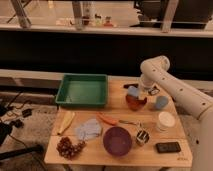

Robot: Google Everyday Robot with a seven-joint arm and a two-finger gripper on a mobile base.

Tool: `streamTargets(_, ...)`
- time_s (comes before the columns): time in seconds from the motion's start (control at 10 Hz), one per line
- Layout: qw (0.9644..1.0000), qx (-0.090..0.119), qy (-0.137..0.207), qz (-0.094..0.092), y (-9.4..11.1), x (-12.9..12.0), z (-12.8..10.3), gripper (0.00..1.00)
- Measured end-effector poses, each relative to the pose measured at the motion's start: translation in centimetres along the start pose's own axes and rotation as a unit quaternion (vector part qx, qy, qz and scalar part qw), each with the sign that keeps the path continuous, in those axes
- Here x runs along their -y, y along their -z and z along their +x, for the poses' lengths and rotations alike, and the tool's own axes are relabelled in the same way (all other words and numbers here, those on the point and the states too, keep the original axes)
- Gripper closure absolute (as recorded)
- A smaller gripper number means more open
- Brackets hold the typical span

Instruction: Place sponge in red bowl

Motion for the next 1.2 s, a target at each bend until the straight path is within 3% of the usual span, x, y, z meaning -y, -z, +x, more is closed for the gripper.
streamTargets(0.5,1.0,0.0,0.001,0.001,0.02,0.05,-0.13,0.21)
streamTargets(1.2,1.0,0.0,0.001,0.001,0.04,0.07,-0.06,0.2)
